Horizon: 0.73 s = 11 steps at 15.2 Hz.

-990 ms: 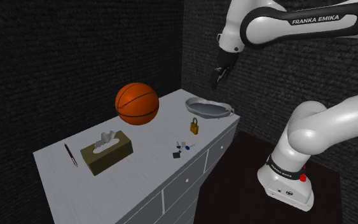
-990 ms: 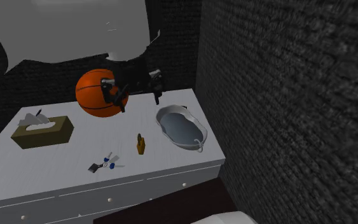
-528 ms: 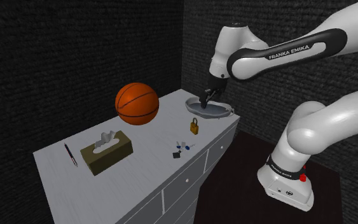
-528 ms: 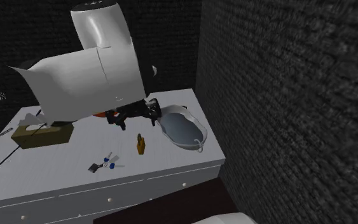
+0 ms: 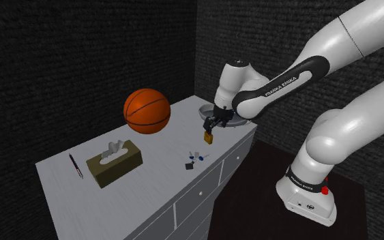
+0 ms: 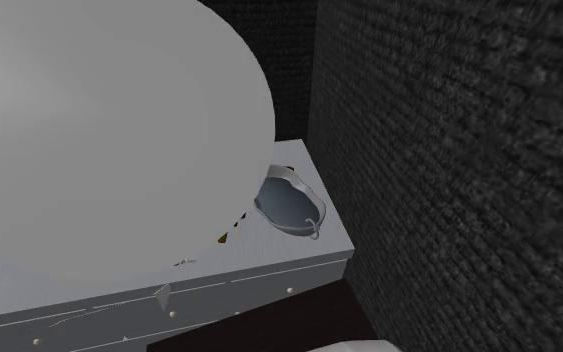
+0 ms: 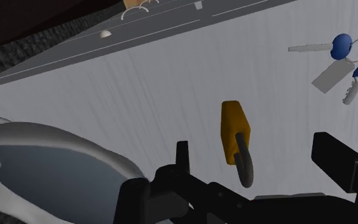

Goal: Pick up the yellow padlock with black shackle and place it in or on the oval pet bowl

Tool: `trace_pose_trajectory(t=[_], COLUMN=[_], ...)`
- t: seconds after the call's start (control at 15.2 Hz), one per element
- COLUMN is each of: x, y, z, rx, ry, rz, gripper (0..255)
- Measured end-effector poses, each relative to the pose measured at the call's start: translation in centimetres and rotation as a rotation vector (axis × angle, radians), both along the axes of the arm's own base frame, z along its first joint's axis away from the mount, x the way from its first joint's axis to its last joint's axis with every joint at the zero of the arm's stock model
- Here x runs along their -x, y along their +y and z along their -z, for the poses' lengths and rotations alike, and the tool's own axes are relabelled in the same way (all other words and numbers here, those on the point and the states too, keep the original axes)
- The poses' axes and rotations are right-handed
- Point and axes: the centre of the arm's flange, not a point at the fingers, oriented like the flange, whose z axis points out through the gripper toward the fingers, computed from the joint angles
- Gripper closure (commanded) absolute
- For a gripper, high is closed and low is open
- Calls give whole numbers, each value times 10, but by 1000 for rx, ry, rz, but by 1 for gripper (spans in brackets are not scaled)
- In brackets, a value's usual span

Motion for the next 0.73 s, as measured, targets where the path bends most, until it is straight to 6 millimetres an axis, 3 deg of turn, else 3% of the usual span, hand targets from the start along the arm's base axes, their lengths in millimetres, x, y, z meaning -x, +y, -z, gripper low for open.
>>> trace_pose_trajectory(t=[0.53,0.73], x=[-10,-11], y=[2,1], z=[42,50], rx=[-3,-4], ry=[-9,-10], rz=[24,24], gripper=[0,0])
